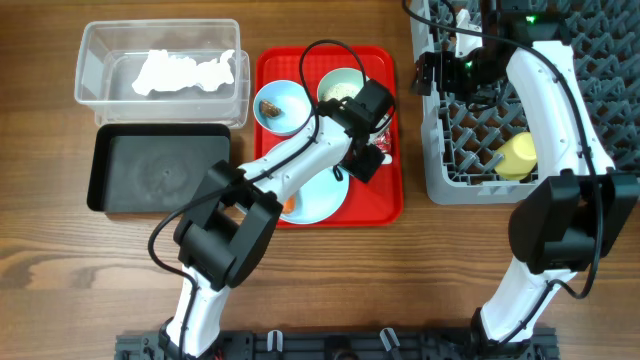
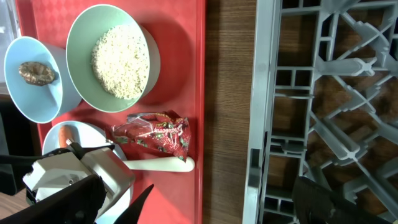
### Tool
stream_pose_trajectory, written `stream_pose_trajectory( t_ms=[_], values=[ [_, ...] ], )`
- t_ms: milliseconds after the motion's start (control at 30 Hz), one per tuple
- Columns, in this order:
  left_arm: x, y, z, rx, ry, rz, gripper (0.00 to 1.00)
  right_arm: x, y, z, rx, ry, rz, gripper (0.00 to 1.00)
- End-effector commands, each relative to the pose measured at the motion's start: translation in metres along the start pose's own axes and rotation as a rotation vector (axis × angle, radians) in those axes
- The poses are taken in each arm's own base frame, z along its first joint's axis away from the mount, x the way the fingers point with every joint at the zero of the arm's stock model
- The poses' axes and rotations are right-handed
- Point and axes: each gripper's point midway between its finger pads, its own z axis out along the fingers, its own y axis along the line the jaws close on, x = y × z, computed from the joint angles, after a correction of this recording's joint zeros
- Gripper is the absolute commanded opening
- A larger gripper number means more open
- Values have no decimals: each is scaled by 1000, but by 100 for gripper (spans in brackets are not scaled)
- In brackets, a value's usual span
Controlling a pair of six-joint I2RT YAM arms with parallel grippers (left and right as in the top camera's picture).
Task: Sort waste into correct bins and load items into the dishwasher rack
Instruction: 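Grasp the orange carrot on the blue plate with the left gripper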
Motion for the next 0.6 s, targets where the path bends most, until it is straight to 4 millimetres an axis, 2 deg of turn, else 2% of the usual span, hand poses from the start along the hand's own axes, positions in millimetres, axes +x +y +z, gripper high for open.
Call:
stream_pose_trajectory(
  t_ms=[0, 67, 167, 233, 267, 333, 433, 500, 567],
  values=[
    [-3, 15, -14, -25, -11, -54, 80, -4, 2, -8, 5, -24, -29, 100],
    [-3, 28, -33, -37, -14, -159, 80, -4, 2, -8, 5, -24, -29, 100],
    [0, 56, -61, -86, -33, -411, 81, -4, 2, -8, 5, -24, -29, 100],
    [20, 81, -84, -88, 2, -697, 81, -4, 2, -8, 5, -24, -28, 100],
    [27, 87, -87, -86, 23, -746, 81, -4, 2, -8, 5, -25, -29, 100],
    [49, 99, -87, -92, 101, -816, 81, -5, 3, -8, 5, -30, -31, 100],
    [75, 105, -74, -117, 181, -866, 79, -6, 2, -8, 5, -33, -32, 100],
    [98, 101, -62, -130, 250, -916, 79, -5, 2, -8, 6, -29, -32, 100],
    [118, 88, -47, -99, 320, -938, 77, -5, 0, -8, 18, -29, -30, 100]
  ],
)
